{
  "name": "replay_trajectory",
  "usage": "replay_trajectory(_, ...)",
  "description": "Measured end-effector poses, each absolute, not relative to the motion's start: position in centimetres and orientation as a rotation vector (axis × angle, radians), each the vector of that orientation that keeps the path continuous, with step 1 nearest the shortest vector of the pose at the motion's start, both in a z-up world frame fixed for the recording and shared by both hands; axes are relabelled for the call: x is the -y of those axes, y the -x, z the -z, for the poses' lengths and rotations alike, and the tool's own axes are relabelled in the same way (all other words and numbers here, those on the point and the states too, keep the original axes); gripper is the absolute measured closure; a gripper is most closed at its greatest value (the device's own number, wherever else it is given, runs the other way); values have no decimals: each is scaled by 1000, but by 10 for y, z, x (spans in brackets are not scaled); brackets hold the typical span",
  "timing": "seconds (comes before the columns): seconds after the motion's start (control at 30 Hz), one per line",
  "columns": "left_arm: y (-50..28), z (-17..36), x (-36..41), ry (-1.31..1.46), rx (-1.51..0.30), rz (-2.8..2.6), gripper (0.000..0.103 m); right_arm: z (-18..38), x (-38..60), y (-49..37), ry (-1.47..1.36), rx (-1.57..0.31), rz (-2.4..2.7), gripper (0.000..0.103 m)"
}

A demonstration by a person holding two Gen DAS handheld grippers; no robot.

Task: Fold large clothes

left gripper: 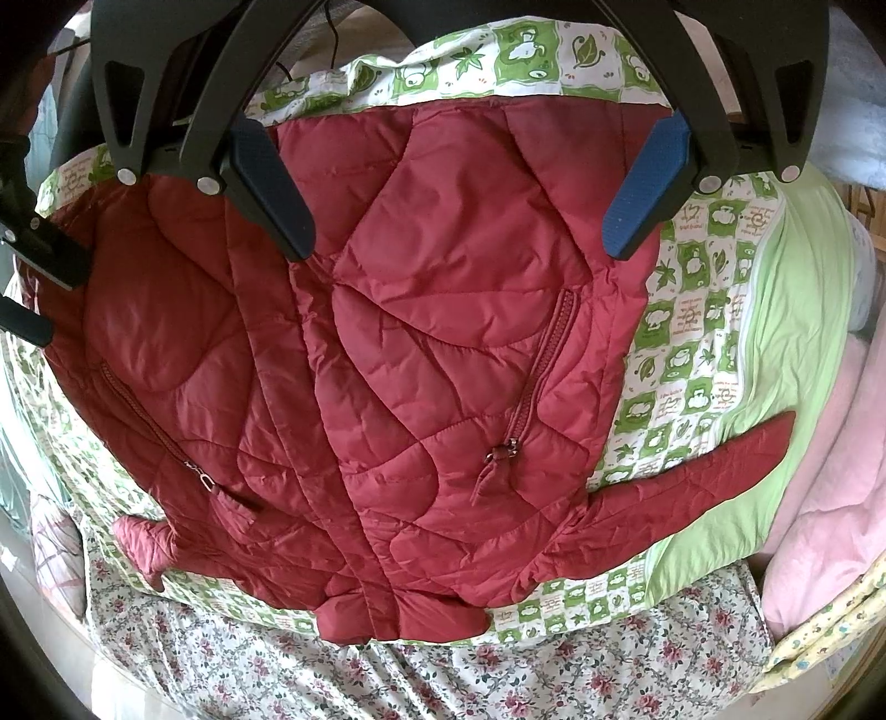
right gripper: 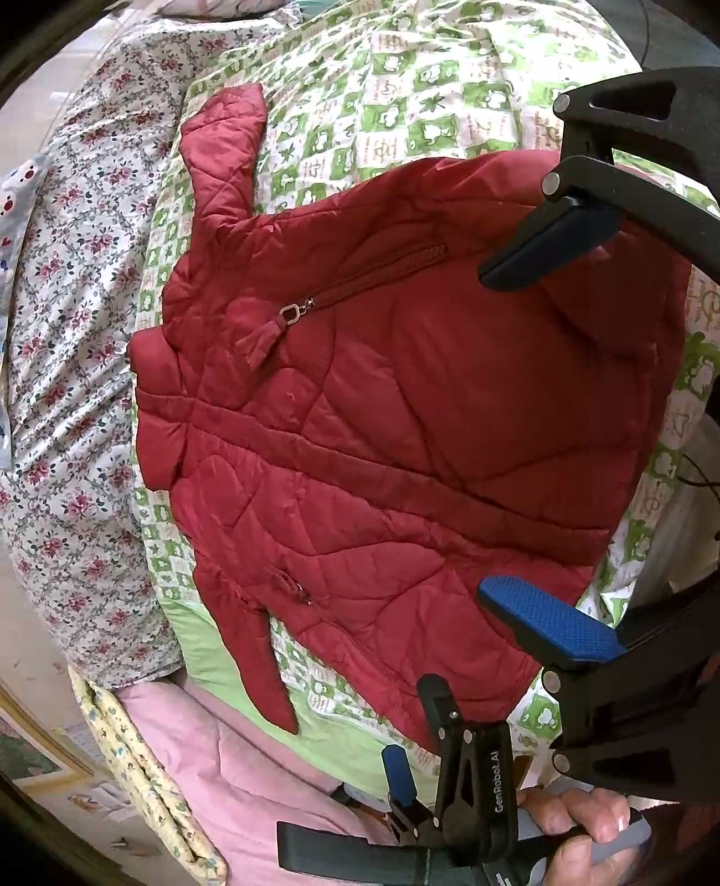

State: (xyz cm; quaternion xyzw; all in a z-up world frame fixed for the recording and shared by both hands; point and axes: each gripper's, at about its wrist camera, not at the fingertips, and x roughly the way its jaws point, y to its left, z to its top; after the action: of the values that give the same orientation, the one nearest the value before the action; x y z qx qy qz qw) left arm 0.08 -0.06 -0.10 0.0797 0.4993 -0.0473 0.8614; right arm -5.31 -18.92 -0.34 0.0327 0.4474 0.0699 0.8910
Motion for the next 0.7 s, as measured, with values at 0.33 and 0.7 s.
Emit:
replay_trajectory(0.33,-2,1,0,-168,-1047,99,0,1,189,53,-69,-926,-143,0)
replay_trajectory(0.7,-4,5,10,-167,-1040,99,0,1,190,52,-80,-927,-147,0)
